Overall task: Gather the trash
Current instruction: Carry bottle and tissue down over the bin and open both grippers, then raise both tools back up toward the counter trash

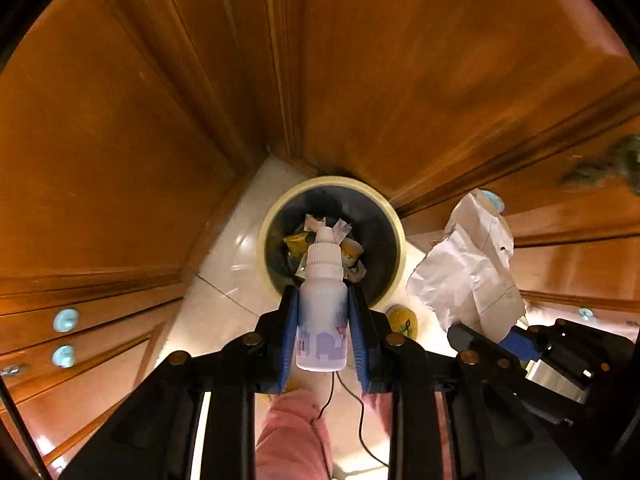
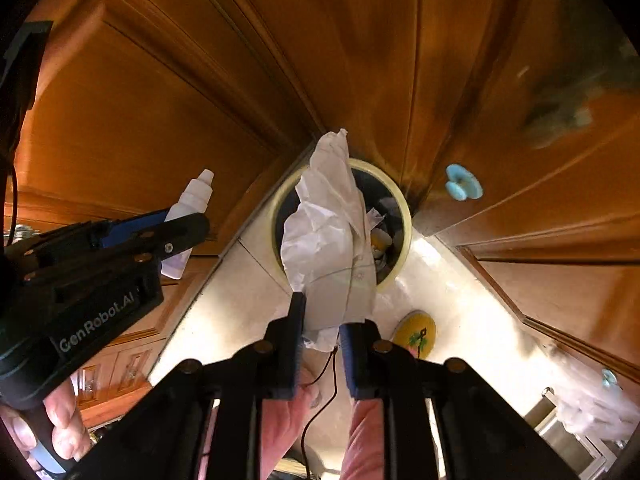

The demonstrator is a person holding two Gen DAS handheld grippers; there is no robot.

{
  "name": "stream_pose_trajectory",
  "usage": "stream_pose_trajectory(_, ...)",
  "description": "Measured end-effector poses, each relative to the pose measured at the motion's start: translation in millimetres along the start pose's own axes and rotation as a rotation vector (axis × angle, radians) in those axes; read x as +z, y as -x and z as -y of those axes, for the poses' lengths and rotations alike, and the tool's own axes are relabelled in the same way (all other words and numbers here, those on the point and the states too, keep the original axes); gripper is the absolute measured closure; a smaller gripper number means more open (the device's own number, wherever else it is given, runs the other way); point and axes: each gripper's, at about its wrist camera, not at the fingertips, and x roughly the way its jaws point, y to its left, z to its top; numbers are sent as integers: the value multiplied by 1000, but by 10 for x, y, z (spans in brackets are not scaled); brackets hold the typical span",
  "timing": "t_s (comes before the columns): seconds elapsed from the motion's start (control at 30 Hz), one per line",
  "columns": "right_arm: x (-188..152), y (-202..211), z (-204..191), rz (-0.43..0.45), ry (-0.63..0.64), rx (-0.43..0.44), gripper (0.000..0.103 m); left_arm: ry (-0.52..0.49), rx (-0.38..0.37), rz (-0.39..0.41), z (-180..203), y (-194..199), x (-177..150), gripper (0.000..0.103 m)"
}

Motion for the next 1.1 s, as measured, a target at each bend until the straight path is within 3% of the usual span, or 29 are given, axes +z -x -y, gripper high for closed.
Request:
stream_pose_trajectory(0.3, 186, -547, 130, -45, -2, -23, 85, 21, -5, -21, -96, -458, -15, 79)
stream_pose_trajectory(0.33, 189, -566, 153, -46, -3, -21, 82, 14, 33, -39, -132, -429, 0, 79)
stream_pose_trajectory(0.43, 230, -628, 173, -55, 6, -28, 81, 5, 37, -33, -96, -411, 29, 64)
stream_pose_trajectory(0.5, 217, -671, 178, -57, 5, -33, 81, 4, 49, -24, -100, -385, 50, 45)
stream_pose_trajectory(0.53, 226, -692, 182, -60, 1, -26, 78, 2, 51, -16, -101, -369, 51, 41)
stream_pose_trajectory(0.6, 208, -695, 172, -70, -4, -22, 71, 1, 61, -8, -98, -344, 80, 22)
stream_pose_trajectory(0.63, 213, -700, 173, -73, -9, -24, 66, 1, 65, -3, -101, -343, 90, 20)
stream_pose_trajectory(0.7, 222, -692, 184, -75, -25, -25, 62, 3, 71, 3, -125, -291, 106, 18)
stream_pose_trajectory(1.1, 114, -277, 99, -75, -41, -40, 62, 26, 83, -20, -228, 130, 77, 18)
